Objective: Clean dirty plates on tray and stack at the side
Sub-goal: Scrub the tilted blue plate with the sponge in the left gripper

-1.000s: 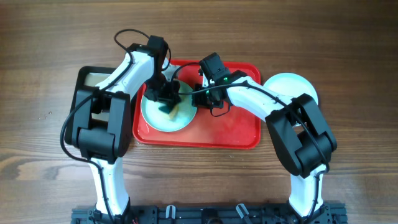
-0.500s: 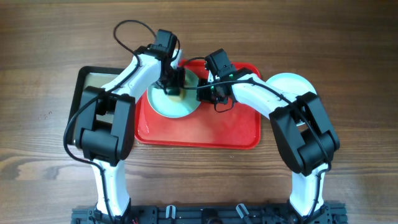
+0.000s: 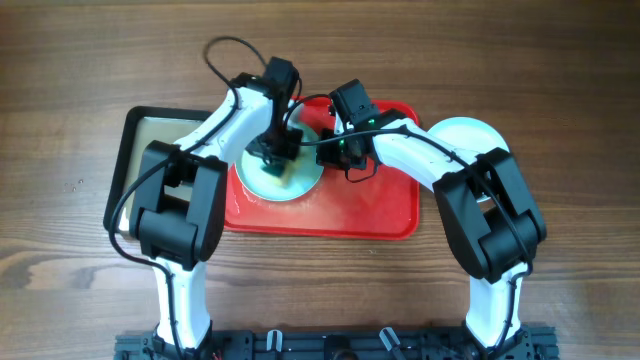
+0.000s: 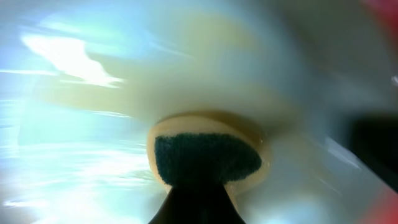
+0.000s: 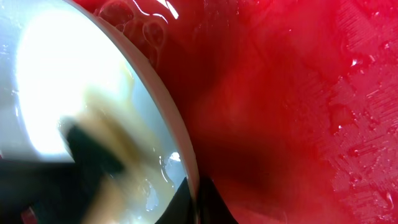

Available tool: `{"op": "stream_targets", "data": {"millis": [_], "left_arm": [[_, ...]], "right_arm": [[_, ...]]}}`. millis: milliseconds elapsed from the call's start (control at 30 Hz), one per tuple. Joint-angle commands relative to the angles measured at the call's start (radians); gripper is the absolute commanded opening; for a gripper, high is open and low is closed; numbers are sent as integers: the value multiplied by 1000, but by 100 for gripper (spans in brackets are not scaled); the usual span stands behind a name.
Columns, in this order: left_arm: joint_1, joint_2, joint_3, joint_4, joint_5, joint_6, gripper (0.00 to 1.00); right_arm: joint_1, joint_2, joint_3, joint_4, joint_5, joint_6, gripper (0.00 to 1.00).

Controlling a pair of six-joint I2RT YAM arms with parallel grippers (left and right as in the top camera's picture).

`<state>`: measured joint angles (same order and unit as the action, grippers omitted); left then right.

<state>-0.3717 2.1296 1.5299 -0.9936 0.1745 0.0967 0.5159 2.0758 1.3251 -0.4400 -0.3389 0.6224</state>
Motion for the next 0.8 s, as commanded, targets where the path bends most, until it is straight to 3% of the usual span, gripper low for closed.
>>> {"op": "stream_targets", "data": {"millis": [0,133,233,300,400,567,633,767], "left_arm": [[-31,68,-49,-71,422,290,4],[-3,68,-49,30,417,237,4],[31,68,-49,228,265,-74,4],[56,68,-49,387,68,-388,4],[64,68,-49,490,-140,-587,4],[24,68,-50,325,-711,-725,4],[11,68,-50,203,-836,-742,4],[9,68,-50,39,-837,-741,4]], "right_arm": [[6,15,-5,3,-4,-16,4],[6,15,-5,1,-14,-18,4],[6,15,-5,-1,-14,-17,4],[6,15,-5,-3,-14,-17,4],[6,15,-5,-6,-13,-17,4],[6,15,-5,-9,-10,-18,4],[6,15,-5,-9,-10,-18,4],[6,15,-5,-9,-11,-18,4]]}}
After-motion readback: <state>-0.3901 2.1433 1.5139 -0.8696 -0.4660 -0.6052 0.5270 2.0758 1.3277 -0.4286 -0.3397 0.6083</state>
